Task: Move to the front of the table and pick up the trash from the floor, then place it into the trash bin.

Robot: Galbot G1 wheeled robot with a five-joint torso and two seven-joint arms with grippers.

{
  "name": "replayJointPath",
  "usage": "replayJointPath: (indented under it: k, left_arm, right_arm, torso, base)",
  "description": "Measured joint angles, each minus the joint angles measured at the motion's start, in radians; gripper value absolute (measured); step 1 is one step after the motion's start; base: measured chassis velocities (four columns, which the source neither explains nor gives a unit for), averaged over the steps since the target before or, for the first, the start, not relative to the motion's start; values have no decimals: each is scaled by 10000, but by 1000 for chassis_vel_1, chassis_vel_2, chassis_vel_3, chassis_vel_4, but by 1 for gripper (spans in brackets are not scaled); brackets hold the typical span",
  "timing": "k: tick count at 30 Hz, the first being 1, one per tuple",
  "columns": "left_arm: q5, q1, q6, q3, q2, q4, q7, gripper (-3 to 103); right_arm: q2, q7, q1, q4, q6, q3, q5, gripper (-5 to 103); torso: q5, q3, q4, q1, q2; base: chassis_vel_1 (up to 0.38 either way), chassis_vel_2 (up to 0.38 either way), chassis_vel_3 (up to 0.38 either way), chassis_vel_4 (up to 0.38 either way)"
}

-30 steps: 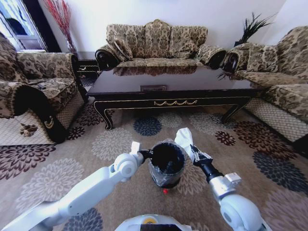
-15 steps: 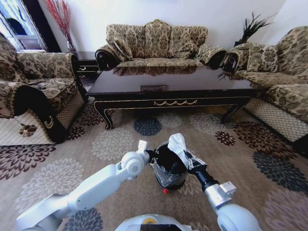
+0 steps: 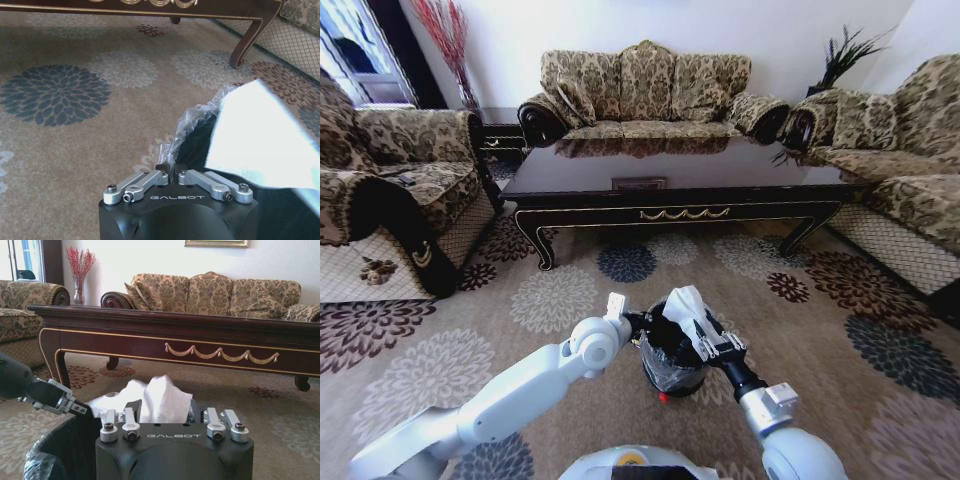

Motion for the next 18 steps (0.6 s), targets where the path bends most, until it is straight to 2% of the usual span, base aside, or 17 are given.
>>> replayJointPath:
  k: [1,4,6,7,10,13,18]
  left_arm:
    - [0,27,1,-37,16,-2,5,3]
    - [3,69,1,-75,33,-2,8,3]
    - [12,97,2,-81,29,-3,11,3]
    - [12,97,2,-81,29,-3,11,3]
    - [18,98,2,-81,18,1,13,3]
    - [25,120,3,-121,60,-3,18,3]
    - [80,342,3,-372,230,-58,32,3]
  right_arm:
    - [0,1,-7,9,-6,-2,5,62]
    - [0,1,-42,21,-6,-4,-2,68]
    - [18,3,-60,25,-3,-5,-8,79]
    - [18,3,-60,25,-3,-5,-8,79]
    - [44,16,-59,72,-2,-5,1,95]
    - [57,25,-82,133,-2,0,29,100]
    - [105,162,-48,192,-8,62,173,100]
  torso:
    - [0,0,0,0,0]
    - [0,0,0,0,0]
    - [0,0,-1,0,0]
    - [0,0,-1,0,0]
    - [0,0,-1,0,0]
    - [0,0,-2,0,0]
    - [-1,0,-1,0,0]
  base:
    - [0,0,0,0]
    - [0,0,0,0]
    - [0,0,0,0]
    - [0,0,0,0]
    - [0,0,0,0]
    - [0,0,0,0]
    - [0,0,0,0]
